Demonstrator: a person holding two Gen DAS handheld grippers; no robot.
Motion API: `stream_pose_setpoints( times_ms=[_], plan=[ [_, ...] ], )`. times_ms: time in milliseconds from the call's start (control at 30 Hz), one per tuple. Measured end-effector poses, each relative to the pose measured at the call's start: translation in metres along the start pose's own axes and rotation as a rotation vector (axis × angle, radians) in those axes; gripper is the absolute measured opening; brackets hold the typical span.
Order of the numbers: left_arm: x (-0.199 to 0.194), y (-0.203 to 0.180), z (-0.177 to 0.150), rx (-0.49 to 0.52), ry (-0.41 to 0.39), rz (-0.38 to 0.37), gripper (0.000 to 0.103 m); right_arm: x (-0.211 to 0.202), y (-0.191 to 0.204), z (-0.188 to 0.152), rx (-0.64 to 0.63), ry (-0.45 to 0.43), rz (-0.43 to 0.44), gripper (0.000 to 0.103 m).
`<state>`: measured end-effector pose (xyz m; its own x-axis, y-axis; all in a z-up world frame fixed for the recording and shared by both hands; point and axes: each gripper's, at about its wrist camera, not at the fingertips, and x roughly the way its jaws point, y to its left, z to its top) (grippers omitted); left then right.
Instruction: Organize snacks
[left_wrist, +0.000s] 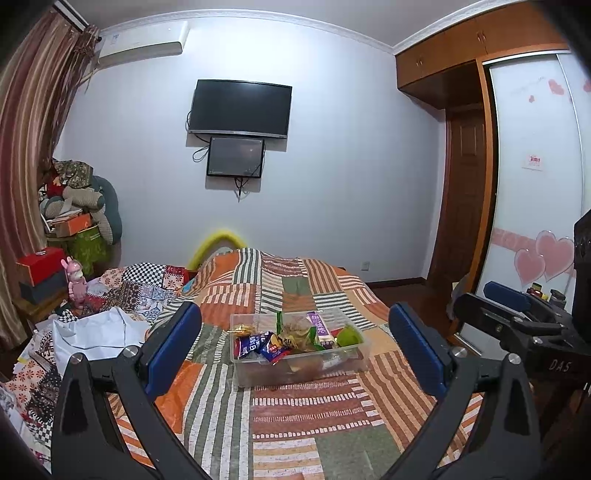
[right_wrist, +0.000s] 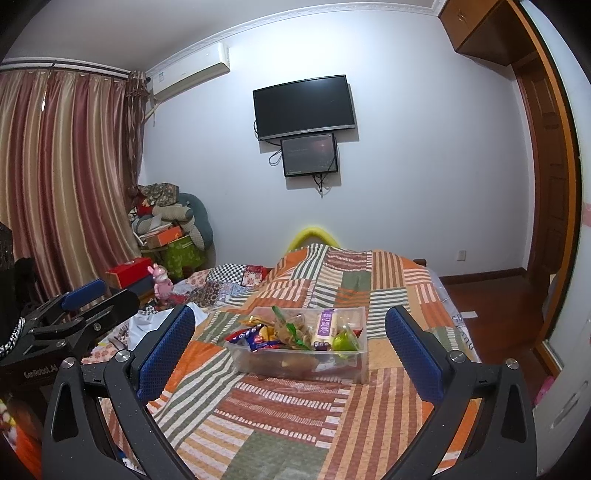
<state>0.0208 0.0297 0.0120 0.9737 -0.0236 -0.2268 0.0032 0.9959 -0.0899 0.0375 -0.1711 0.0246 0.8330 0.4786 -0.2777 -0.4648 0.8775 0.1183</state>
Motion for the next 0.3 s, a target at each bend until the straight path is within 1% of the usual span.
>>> stream_pose_setpoints(
  times_ms=[300],
  plan=[
    [0.0018,-0.0015,-0.0021,0.005,0.011,-0.013,0.103,0.0033,-0.0035,-0.0003,0.011,0.002,-0.003,0.103]
  ],
)
